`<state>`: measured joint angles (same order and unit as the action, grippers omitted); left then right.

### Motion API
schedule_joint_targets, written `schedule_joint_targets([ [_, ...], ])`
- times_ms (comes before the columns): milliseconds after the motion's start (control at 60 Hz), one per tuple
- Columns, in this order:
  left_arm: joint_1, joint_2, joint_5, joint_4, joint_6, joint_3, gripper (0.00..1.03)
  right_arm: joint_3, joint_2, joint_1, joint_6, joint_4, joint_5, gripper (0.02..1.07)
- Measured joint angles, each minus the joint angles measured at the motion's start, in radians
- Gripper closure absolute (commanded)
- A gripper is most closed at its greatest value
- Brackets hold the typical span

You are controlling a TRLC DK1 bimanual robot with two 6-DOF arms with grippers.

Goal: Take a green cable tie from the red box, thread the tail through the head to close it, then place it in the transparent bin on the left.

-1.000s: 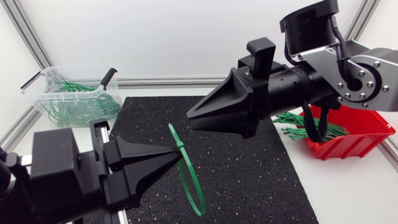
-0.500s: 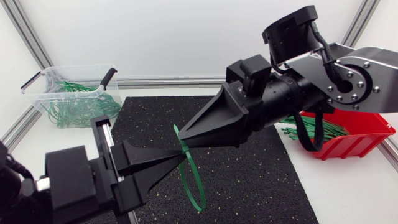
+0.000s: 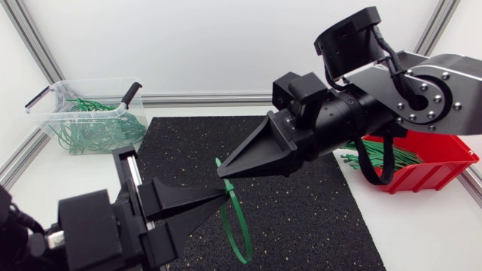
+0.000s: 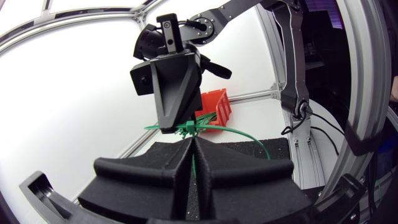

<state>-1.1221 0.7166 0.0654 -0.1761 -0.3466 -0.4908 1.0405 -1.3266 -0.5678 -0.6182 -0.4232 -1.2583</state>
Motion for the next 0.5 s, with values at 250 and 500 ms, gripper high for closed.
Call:
schedule_joint_targets([
  [250,-0.078,0.000,0.101,-0.006,-0.002,0.004,0.99,0.056,-0.063,0.007,-0.001,-0.019,0.025,1.01],
  [500,-0.080,0.000,0.115,0.004,-0.002,0.008,0.99,0.055,-0.061,0.008,-0.001,-0.007,0.039,0.82],
])
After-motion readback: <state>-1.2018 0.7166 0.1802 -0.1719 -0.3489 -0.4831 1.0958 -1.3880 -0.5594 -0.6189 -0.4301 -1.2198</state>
